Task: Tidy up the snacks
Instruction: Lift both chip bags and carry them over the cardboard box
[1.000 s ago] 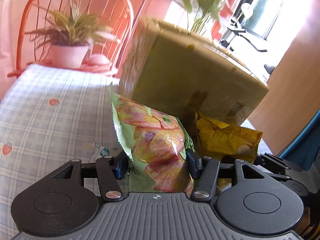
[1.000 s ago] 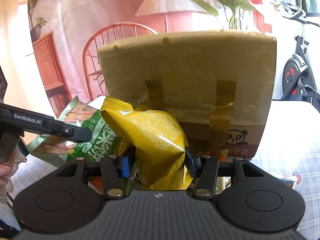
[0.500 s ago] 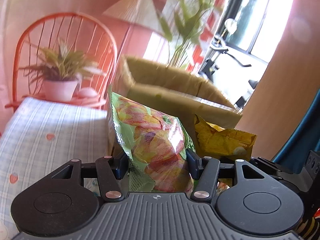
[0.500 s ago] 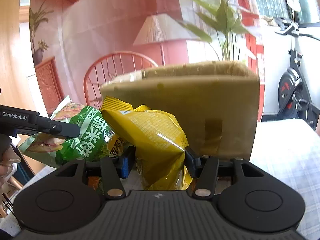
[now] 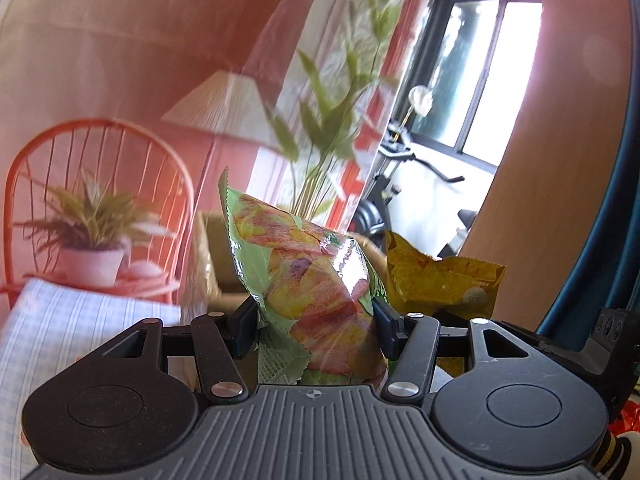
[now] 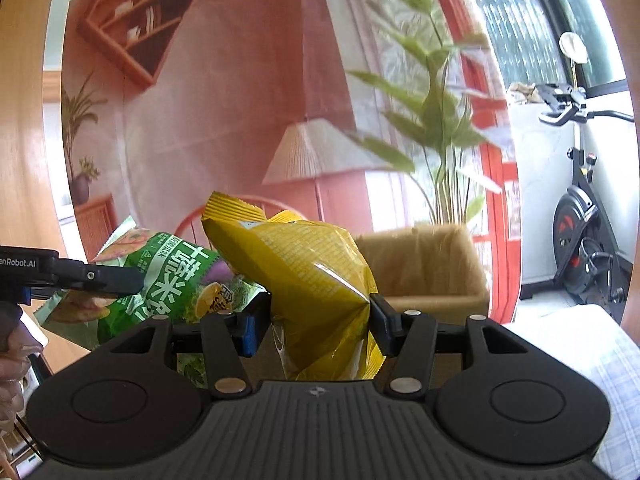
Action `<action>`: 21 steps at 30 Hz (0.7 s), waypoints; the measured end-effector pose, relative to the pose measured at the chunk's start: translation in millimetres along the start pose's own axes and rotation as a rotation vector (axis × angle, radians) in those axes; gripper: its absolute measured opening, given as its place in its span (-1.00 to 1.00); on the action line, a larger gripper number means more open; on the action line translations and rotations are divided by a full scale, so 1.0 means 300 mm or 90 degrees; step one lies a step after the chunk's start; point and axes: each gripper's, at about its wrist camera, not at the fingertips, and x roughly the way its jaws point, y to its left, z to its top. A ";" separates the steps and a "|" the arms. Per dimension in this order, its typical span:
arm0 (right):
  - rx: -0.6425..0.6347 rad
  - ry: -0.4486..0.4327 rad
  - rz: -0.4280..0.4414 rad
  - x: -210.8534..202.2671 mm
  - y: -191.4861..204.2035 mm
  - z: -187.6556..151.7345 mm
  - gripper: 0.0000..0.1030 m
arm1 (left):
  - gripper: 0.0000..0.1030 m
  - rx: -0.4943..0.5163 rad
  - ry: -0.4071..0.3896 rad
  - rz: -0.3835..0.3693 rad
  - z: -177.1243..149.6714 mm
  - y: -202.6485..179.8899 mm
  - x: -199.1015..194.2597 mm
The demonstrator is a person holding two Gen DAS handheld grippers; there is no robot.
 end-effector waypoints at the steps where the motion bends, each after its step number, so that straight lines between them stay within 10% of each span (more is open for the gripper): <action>1: 0.000 -0.004 0.000 -0.001 -0.004 0.011 0.06 | 0.18 0.002 -0.005 0.000 0.011 -0.005 -0.001; 12: -0.007 -0.014 -0.001 0.079 -0.043 0.128 0.06 | 0.18 0.054 -0.022 0.025 0.212 -0.019 0.100; 21: 0.015 0.003 -0.003 0.251 -0.135 0.229 0.06 | 0.18 0.159 0.057 0.082 0.324 -0.045 0.352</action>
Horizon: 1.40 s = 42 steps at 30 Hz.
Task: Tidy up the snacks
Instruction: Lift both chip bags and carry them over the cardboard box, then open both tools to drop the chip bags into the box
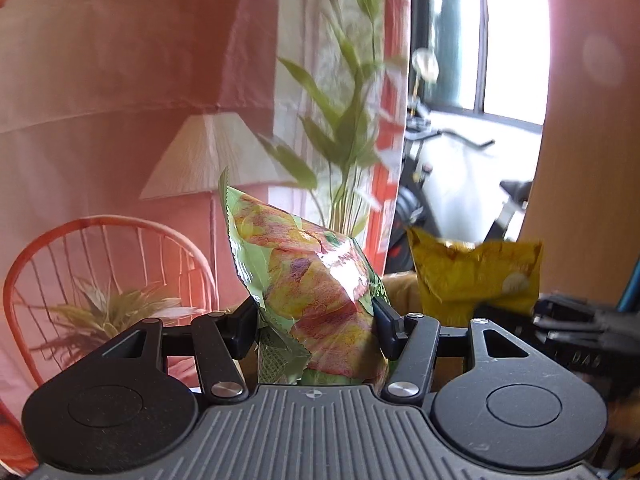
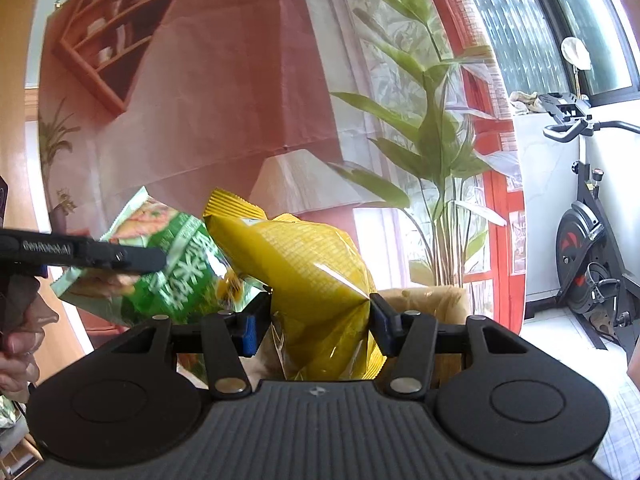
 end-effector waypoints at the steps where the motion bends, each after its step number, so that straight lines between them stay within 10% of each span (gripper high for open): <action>1: 0.001 0.005 0.001 0.021 -0.010 0.007 0.06 | 0.18 0.012 0.012 0.002 0.005 -0.006 0.032; 11: 0.032 0.091 -0.042 0.225 -0.092 -0.006 0.06 | 0.18 0.141 0.131 0.072 -0.029 -0.056 0.306; 23: 0.076 0.150 -0.082 0.335 -0.129 -0.057 0.06 | 0.20 0.244 0.259 0.046 -0.116 -0.097 0.473; 42: 0.051 0.187 -0.116 0.379 -0.127 -0.089 0.19 | 0.51 0.158 0.270 0.009 -0.105 -0.056 0.445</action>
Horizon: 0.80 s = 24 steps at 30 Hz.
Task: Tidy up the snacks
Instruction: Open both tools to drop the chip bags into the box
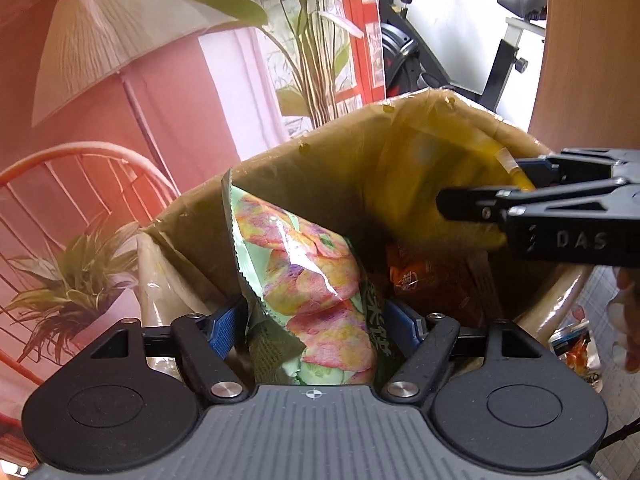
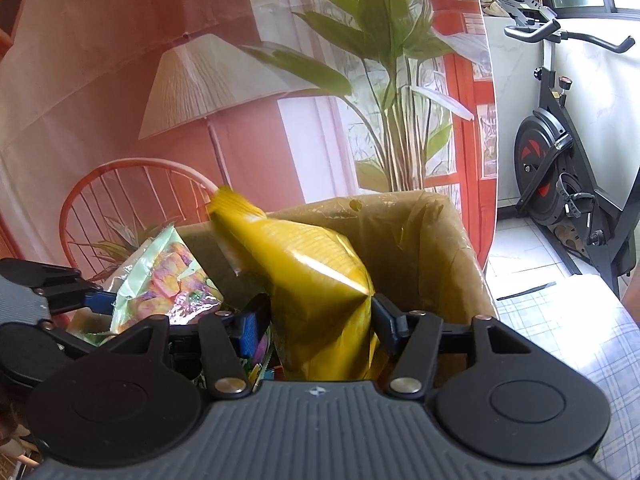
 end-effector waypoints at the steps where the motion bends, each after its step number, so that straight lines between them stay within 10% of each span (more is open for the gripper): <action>1: -0.002 -0.001 0.000 -0.001 0.000 -0.002 0.19 | 0.51 -0.002 -0.004 0.001 0.003 0.002 -0.008; 12: -0.022 -0.032 -0.003 -0.067 0.029 0.003 0.22 | 0.56 -0.048 -0.085 0.023 0.020 0.042 -0.130; 14: -0.020 -0.037 -0.002 -0.081 0.029 0.005 0.22 | 0.32 -0.059 -0.107 0.026 0.013 0.052 -0.160; 16: -0.019 -0.040 -0.002 -0.095 0.029 0.005 0.23 | -0.48 -0.059 -0.112 0.032 0.010 0.050 -0.178; 24: -0.024 -0.046 0.007 -0.137 0.046 -0.014 0.23 | -0.79 -0.048 -0.099 -0.006 -0.018 0.038 -0.157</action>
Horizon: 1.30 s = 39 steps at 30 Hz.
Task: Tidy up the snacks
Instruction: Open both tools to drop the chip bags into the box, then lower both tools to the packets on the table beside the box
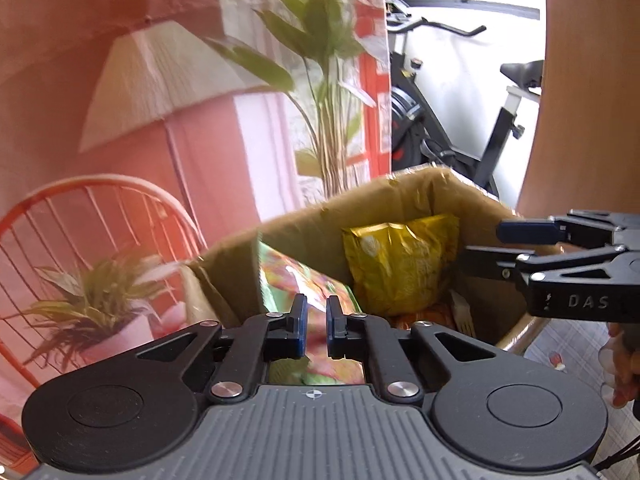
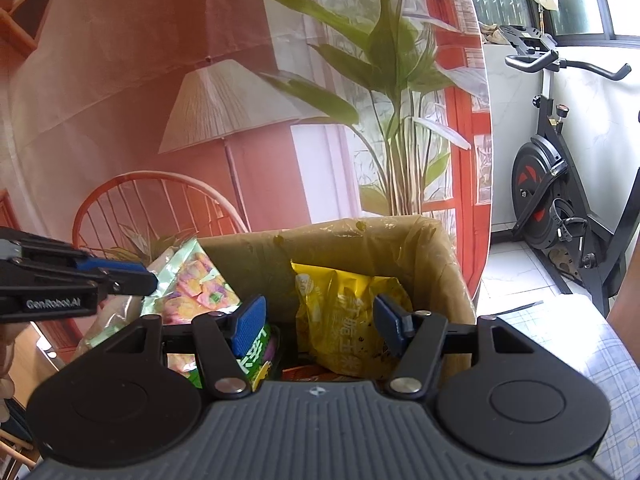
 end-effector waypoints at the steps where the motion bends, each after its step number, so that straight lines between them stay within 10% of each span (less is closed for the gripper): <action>1: -0.001 0.000 0.002 -0.005 0.003 -0.003 0.23 | -0.79 -0.004 0.012 0.001 -0.006 0.001 0.020; 19: 0.012 0.010 0.002 -0.027 -0.020 -0.032 0.23 | -0.78 -0.072 0.073 0.002 -0.035 0.053 0.160; 25: 0.000 0.002 0.000 -0.050 -0.005 -0.035 0.23 | 0.20 -0.081 0.008 -0.009 -0.033 0.052 0.055; 39: -0.021 -0.044 0.003 -0.207 0.045 -0.090 0.23 | 0.26 -0.090 -0.093 -0.041 -0.139 0.031 -0.248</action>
